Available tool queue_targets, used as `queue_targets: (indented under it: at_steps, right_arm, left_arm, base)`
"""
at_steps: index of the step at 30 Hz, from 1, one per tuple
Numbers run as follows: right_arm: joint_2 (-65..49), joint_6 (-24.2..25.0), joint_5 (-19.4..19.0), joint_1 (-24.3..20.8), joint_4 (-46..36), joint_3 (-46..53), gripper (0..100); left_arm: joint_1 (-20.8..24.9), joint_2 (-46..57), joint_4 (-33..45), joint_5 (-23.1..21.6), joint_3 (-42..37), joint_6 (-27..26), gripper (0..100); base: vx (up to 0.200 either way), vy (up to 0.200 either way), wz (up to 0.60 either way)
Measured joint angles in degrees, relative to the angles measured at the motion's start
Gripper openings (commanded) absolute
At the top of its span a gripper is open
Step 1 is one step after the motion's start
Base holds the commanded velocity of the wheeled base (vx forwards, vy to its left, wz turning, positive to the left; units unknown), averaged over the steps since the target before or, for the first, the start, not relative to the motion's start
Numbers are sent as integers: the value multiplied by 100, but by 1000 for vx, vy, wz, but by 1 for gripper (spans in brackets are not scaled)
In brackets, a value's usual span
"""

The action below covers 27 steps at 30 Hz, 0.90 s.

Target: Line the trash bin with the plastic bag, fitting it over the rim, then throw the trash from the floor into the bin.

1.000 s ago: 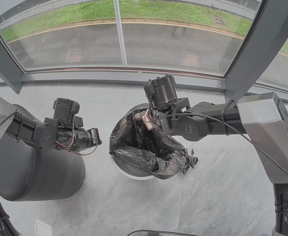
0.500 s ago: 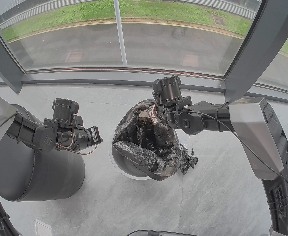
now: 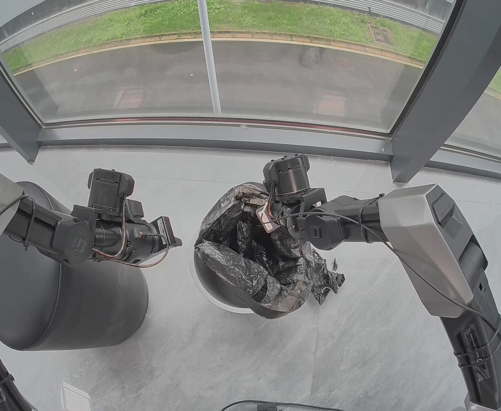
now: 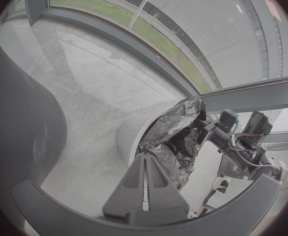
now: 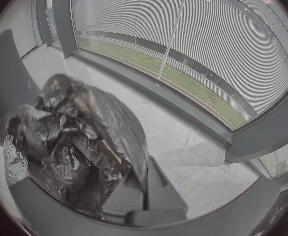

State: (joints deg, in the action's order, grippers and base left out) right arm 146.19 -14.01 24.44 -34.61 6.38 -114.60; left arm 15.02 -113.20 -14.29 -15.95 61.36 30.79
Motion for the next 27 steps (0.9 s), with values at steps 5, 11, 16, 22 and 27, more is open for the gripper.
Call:
queue_targets:
  at_steps: [5, 11, 16, 22, 27]
  right_arm:
    - [172, -2, 0, 30, -24, 0, 0]
    - [229, 2, 0, 94, -15, 0, 100]
    - [221, 11, -1, 118, -26, 0, 100]
    - [194, 16, -4, 127, -69, 2, 100]
    - [45, 115, -1, 110, -213, 2, 100]
  left_arm:
    - [-2, 41, -2, -6, -45, 5, 0]
    - [17, 68, -10, -6, -122, 11, 0]
    - [30, 74, -11, -6, -138, 11, 0]
    - [35, 96, -16, -1, -185, 22, 0]
    - [35, 190, -11, 0, -323, 55, 0]
  base:
    - [0, 0, 0]
    - [0, 0, 0]
    - [0, 0, 0]
    - [0, 0, 0]
    - [0, 0, 0]
